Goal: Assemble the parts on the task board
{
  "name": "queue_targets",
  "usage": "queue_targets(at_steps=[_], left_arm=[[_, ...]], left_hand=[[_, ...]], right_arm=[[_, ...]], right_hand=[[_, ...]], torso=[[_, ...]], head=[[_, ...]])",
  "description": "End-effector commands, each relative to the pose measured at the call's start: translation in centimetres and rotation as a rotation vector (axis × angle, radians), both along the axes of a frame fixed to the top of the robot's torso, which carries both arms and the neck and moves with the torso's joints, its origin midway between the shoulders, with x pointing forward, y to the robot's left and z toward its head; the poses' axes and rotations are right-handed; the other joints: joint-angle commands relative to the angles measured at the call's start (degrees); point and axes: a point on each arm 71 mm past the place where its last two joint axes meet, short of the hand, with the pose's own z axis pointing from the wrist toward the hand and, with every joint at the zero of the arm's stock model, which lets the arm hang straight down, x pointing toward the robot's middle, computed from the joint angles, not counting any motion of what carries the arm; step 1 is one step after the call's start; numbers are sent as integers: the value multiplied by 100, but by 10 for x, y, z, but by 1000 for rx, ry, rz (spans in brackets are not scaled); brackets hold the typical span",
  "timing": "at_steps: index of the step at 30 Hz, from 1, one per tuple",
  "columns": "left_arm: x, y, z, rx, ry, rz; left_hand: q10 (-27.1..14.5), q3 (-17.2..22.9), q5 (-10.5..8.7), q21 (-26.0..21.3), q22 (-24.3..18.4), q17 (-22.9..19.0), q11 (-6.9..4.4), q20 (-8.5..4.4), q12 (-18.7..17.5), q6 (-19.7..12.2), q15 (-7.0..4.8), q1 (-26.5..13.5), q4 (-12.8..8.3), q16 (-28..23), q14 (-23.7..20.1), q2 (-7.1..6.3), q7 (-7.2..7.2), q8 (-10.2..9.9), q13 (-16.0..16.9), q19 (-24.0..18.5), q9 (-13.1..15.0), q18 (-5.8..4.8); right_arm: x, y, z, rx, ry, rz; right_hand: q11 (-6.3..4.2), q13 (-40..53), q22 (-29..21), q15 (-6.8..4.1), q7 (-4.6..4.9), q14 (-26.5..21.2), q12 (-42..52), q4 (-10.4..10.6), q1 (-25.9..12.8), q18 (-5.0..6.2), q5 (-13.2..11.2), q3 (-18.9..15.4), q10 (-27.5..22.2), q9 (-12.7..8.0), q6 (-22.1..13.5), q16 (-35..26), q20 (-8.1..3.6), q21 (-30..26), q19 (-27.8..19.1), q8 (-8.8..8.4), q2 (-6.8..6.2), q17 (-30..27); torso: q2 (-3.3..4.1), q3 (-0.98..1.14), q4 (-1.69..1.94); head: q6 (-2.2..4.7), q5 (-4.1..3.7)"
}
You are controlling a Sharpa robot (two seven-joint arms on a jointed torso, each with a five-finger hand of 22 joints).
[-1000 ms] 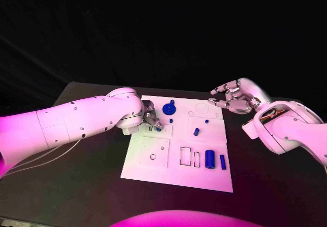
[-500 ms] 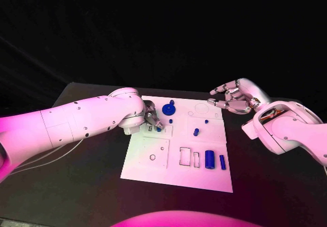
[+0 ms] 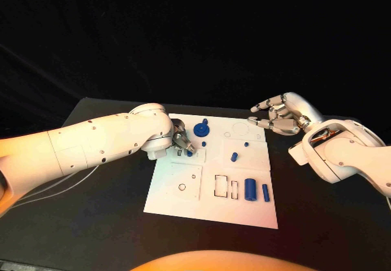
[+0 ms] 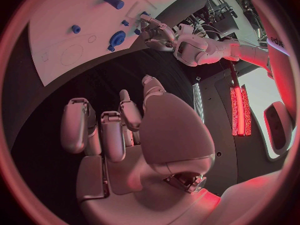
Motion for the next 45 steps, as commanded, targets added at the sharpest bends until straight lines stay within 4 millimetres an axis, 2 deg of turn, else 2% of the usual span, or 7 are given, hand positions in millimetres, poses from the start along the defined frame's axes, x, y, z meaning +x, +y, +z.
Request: queue_targets(at_steps=[1, 8, 11, 20, 27, 37, 45], left_arm=[[-4, -3, -5, 16, 40, -11], [-4, -1, -4, 17, 35, -5], [-4, 0, -4, 15, 31, 0], [-4, 3, -2, 12, 16, 10], [-4, 4, 1, 5, 3, 14], [-3, 5, 15, -14, -30, 20], [8, 18, 44, 16, -88, 26]], left_hand=[[12, -101, 9, 26, 1352, 1509, -51, -36, 12, 102, -47, -119, 18, 14, 603, -9, -81, -47, 18, 500, 11, -94], [23, -598, 0, 31, 1364, 1509, -44, -39, 62, 174, -43, -353, 281, 14, 603, 23, -73, -96, 62, 508, 24, -96], [20, -914, 6, 30, 1364, 1509, -47, -40, 77, 195, -44, -380, 386, 14, 603, 59, -76, -132, 76, 508, 33, -96], [15, -1525, 6, 35, 1375, 1509, -36, -39, 101, 236, -40, -425, 637, 14, 603, 138, -66, -193, 98, 515, 51, -99], [16, -1653, 10, 37, 1380, 1509, -38, -39, 112, 246, -41, -385, 684, 14, 603, 177, -68, -208, 107, 518, 58, -100], [-7, -1828, 14, 29, 1365, 1509, -34, -41, 89, 227, -40, -308, 728, 14, 603, 185, -63, -228, 87, 508, 74, -96], [-55, -2047, 18, 16, 1342, 1509, -20, -40, 26, 193, -31, -228, 801, 14, 603, 192, -47, -246, 27, 492, 98, -90]], right_arm=[[0, 1, 0, -2, -6, 8], [0, 1, 0, -2, -6, 8], [0, 1, 0, -1, -7, 8], [0, 0, 0, -1, -7, 7], [0, 0, 0, 0, -7, 6], [1, -1, -1, 2, -5, 1], [1, -2, -2, 2, -4, -3]], right_hand=[[9, -5, 261, -33, -2, 361, -31, 10, -41, 112, 39, -30, -35, -7, 5, -20, 5, -15, -29, 29, 35, 579], [10, -9, 255, -33, -2, 359, -35, 10, -43, 114, 39, -31, -38, -7, 4, -23, 5, -22, -33, 29, 35, 573], [10, -11, 247, -33, -1, 356, -37, 12, -48, 117, 38, -34, -39, -8, 3, -31, 5, -34, -40, 29, 34, 558], [10, -15, 235, -33, 0, 350, -41, 14, -55, 121, 38, -38, -42, -9, 0, -44, 5, -50, -49, 28, 34, 533], [10, -15, 235, -33, 0, 350, -41, 14, -55, 121, 38, -38, -42, -9, 0, -44, 5, -50, -49, 28, 34, 533], [11, -18, 227, -32, 0, 345, -42, 17, -65, 123, 37, -43, -44, -10, -3, -54, 5, -62, -56, 28, 34, 515], [11, -22, 226, -32, 1, 344, -46, 18, -71, 124, 37, -47, -46, -11, -6, -56, 5, -65, -57, 27, 34, 512]], torso=[[-2, -2, 2], [-2, 1, -2], [0, 0, -3], [-2, 1, -2], [-4, 1, 0], [-4, 3, -4], [-5, 6, 4]], head=[[-3, 2], [2, 2], [2, -1], [7, -7], [14, -10], [72, -11], [90, -22]])
